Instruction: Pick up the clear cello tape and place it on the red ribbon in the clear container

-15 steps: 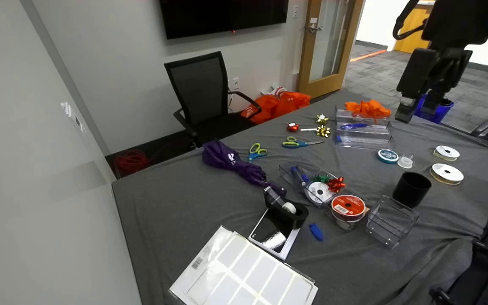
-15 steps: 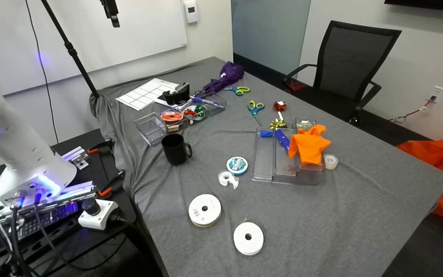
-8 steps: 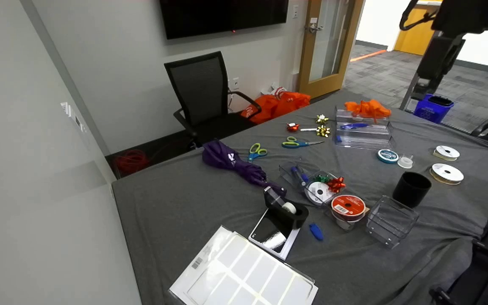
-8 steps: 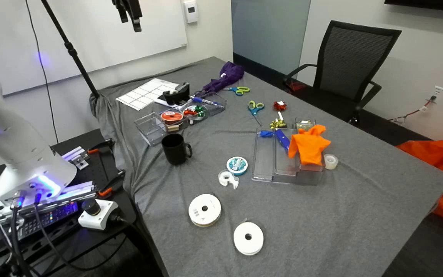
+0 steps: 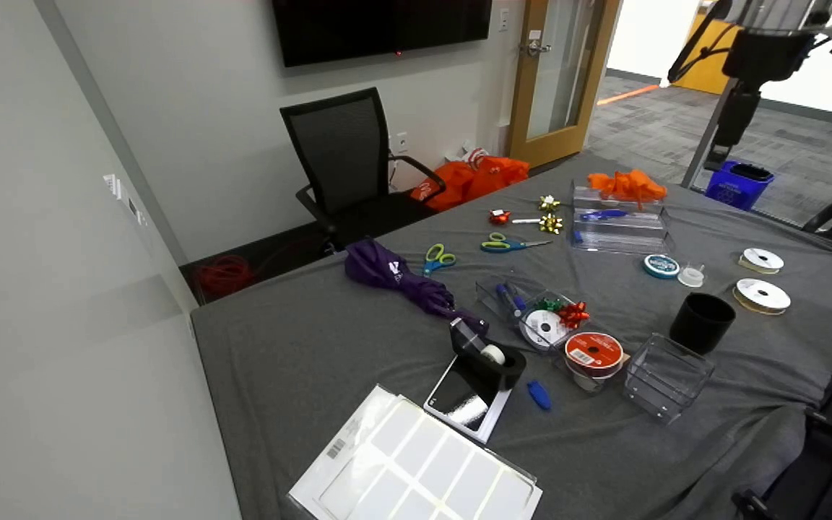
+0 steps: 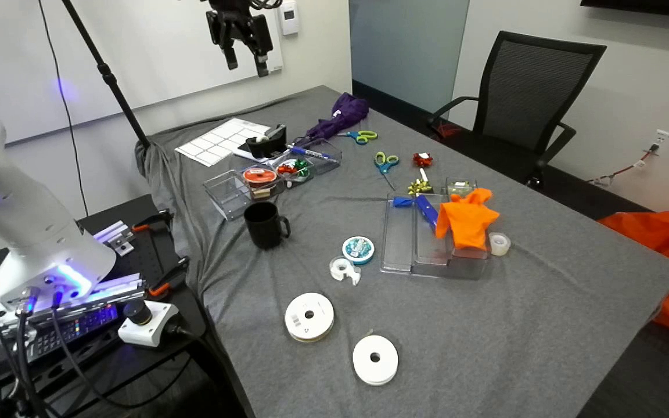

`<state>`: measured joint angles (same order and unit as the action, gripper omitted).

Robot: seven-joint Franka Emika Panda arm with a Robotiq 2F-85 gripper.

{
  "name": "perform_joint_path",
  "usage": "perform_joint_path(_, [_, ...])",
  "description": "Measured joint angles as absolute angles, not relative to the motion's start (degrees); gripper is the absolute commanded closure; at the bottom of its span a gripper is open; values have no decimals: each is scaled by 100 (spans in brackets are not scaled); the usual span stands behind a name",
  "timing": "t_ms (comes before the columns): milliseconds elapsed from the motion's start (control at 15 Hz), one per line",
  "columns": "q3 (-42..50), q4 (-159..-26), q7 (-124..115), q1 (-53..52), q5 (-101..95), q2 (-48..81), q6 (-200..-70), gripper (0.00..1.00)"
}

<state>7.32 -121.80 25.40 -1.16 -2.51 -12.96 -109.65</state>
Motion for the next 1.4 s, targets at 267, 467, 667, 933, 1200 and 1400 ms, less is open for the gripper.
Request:
perform_joint_path(267, [826,-12091,3044,9,-697,-1132,-11044,0])
perform_joint_path(467, [825,-12070,3079,14,-713,-1132,-11044,0])
perform_joint_path(667, [827,-12077,3150,14,-652,-1132,-11076,0])
perform_joint_path(933, [1117,-12269,3903,88,-276,-899,-11992,0])
perform_joint_path(1200, [1470,-12415,5065,394,448,-119,-13125,0])
perform_joint_path(1400, [1491,-12369,5814,710,983,507,-13405,0])
